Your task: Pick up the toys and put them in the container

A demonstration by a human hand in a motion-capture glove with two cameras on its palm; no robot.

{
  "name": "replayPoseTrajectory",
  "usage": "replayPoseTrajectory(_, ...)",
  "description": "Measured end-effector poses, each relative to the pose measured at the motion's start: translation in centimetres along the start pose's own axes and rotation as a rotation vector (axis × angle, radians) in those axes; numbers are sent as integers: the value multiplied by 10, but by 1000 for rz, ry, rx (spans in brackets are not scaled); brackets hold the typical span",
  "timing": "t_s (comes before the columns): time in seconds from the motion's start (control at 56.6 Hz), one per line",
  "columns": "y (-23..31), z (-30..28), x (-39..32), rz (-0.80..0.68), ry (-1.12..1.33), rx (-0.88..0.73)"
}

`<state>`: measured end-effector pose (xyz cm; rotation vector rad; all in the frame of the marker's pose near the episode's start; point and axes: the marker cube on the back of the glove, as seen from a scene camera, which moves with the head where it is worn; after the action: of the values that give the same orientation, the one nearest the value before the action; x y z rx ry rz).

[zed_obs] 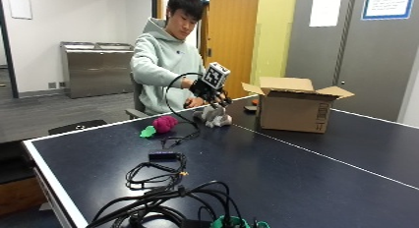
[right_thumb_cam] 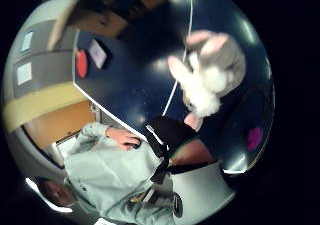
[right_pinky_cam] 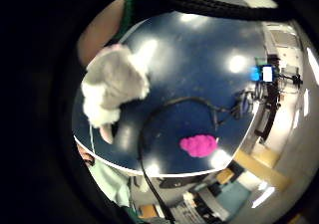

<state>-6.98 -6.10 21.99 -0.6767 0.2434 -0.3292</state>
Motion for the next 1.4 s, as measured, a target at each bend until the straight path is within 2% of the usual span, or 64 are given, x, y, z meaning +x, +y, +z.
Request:
replayPoseTrajectory(0.035,-2,16,-20,86,-76,-61)
replayPoseTrajectory(0.106,-4,47,-43,67,-85,-136)
replayPoseTrajectory(0.194,-5,61,-51,25,-74,-113)
replayPoseTrajectory(0.301,-9,64,-50,75,-1,-100)
replayPoseTrajectory(0.407,-13,60,-42,89,67,-98)
replayPoseTrajectory(0.477,-7,59,-30,-119,197,-141)
replayPoseTrajectory(0.548,-9,56,-38,-7,116,-182)
replayPoseTrajectory(0.619,1,53,-32,-95,193,-281)
replayPoseTrajectory(0.742,18,42,-61,23,12,-439)
replayPoseTrajectory(0.813,25,26,-43,-33,77,-473)
replayPoseTrajectory(0.919,34,-13,-60,64,-89,-478)
replayPoseTrajectory(1.043,34,-72,-48,120,-139,-428)
replayPoseTrajectory(1.131,26,-121,-41,142,-170,-320)
replayPoseTrajectory(1.184,27,-145,-55,54,-101,-208)
replayPoseTrajectory(1.273,33,-186,-94,-242,7,11)
replayPoseTrajectory(1.397,7,-235,-137,-108,-131,299)
